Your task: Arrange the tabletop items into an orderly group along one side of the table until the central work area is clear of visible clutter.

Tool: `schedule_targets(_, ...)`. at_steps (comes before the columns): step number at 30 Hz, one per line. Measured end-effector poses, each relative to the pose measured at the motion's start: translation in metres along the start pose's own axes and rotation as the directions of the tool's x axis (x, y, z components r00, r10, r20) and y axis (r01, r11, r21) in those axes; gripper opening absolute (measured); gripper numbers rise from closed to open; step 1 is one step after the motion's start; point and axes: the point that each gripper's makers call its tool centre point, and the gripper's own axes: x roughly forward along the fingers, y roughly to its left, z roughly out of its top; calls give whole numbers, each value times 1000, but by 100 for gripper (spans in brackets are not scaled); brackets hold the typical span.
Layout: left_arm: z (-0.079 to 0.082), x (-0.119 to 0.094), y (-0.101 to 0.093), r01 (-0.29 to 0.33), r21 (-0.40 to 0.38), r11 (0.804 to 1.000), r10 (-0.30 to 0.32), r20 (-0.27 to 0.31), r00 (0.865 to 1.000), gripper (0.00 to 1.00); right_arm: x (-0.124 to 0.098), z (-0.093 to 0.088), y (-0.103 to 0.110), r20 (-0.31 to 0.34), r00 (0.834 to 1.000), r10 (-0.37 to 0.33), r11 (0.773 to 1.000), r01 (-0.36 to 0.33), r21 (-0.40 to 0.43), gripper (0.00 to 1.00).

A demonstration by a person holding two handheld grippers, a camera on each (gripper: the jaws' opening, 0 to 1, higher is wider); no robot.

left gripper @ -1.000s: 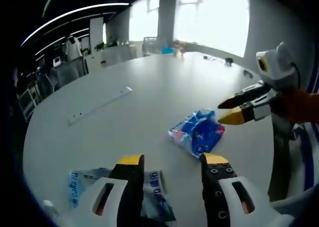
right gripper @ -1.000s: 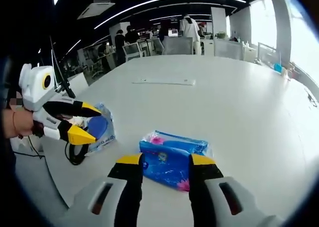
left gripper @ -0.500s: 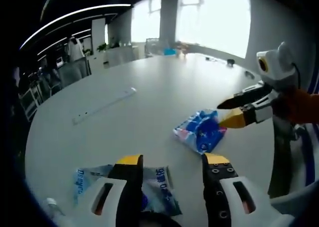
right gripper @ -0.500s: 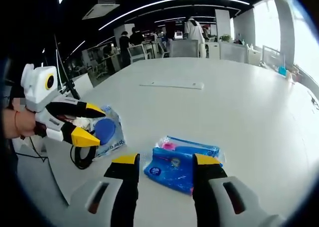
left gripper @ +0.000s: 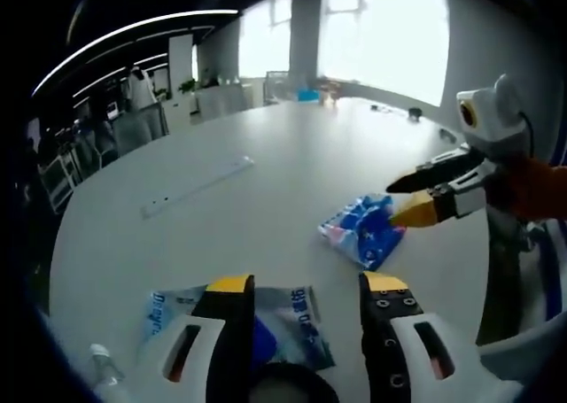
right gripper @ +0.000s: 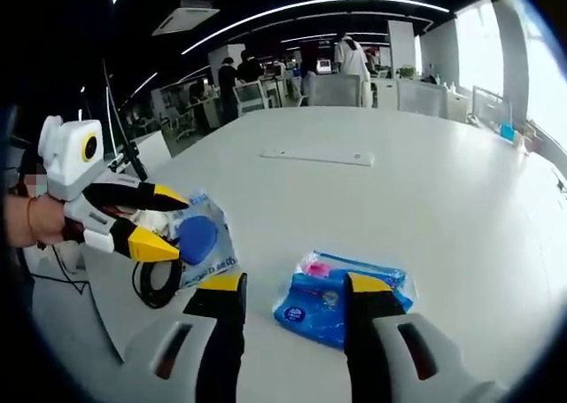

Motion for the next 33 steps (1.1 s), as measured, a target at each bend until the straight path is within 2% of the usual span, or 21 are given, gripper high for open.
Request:
schedule_targets(8, -3, -10, 7, -12, -2, 1000, 12, 6, 1000, 44, 3, 0, 10, 1, 1000, 11, 1000, -11, -3, 42)
schedule_targets(33, -30, -42, 28, -49, -14, 999, 49, -4, 999, 47, 15, 3, 54, 8, 997, 72, 997, -72, -13, 48)
